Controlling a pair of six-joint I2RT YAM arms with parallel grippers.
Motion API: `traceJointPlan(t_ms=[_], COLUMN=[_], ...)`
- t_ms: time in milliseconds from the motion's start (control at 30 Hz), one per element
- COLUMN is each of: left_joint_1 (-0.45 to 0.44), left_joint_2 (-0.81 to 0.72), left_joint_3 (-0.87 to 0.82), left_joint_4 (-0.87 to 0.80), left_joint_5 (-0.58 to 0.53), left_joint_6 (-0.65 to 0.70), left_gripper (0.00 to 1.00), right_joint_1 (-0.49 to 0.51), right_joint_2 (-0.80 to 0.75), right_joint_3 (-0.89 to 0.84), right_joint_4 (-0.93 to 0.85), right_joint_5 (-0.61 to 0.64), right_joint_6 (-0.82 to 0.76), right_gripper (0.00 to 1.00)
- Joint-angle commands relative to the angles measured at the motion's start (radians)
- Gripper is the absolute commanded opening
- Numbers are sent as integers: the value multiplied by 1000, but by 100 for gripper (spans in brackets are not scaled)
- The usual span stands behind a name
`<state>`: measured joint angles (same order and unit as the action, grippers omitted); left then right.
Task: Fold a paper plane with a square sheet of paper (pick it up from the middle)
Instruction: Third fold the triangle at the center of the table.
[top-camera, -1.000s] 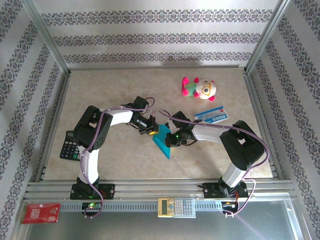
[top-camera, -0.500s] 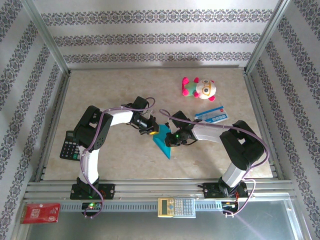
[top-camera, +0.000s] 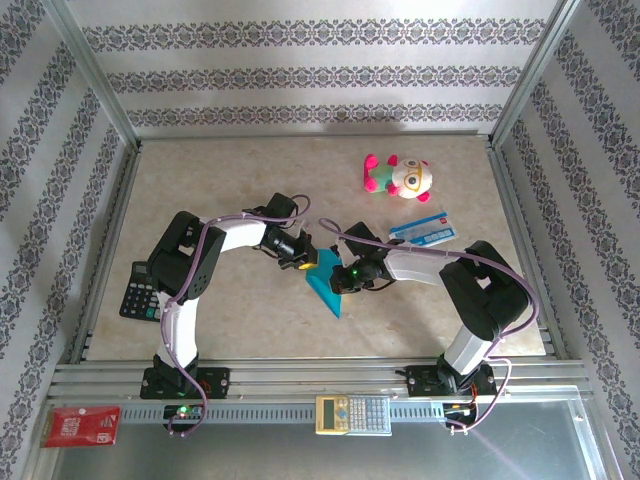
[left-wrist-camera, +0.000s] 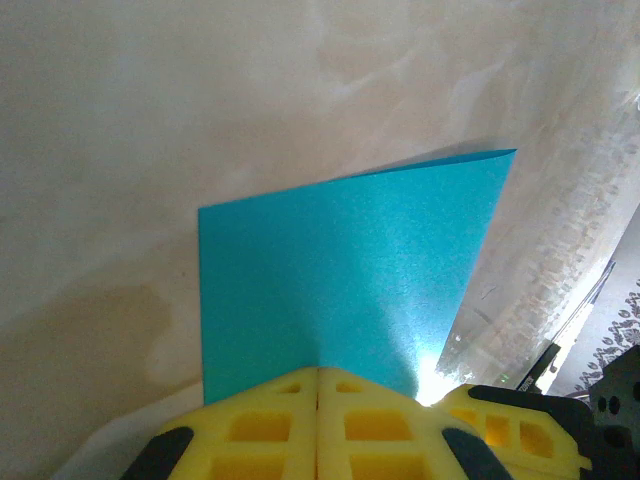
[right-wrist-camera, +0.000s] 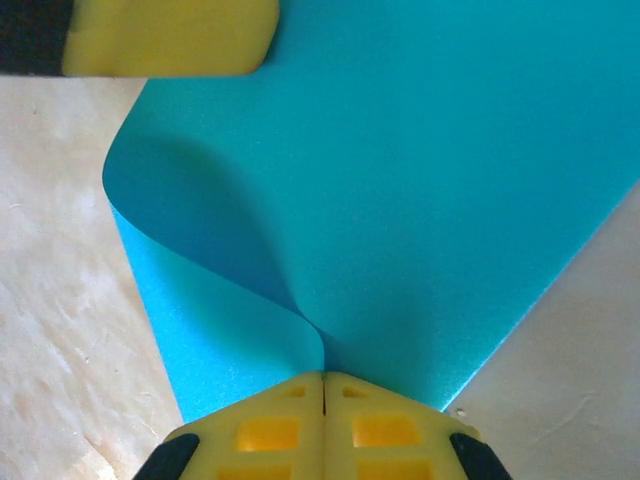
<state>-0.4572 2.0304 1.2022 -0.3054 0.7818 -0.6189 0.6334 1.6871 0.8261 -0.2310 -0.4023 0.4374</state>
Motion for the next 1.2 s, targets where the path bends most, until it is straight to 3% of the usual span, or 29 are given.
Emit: traceJointPlan(t_ms=[0,1167], left_joint_1=[-17,-17], left_joint_2=[44,46], left_joint_3=[-19,-15], left_joint_4=[-38,-47], left_joint_5=[-48,-53], left_joint_6=[19,24], left_gripper=[9,8], right_joint_1=[-8,-5], right_joint_2=[-6,-46], right_joint_3=[-36,-69], right_joint_4=[-15,-7], right_joint_5=[32,38], right_joint_6=[-17,-5], right_gripper=[0,0])
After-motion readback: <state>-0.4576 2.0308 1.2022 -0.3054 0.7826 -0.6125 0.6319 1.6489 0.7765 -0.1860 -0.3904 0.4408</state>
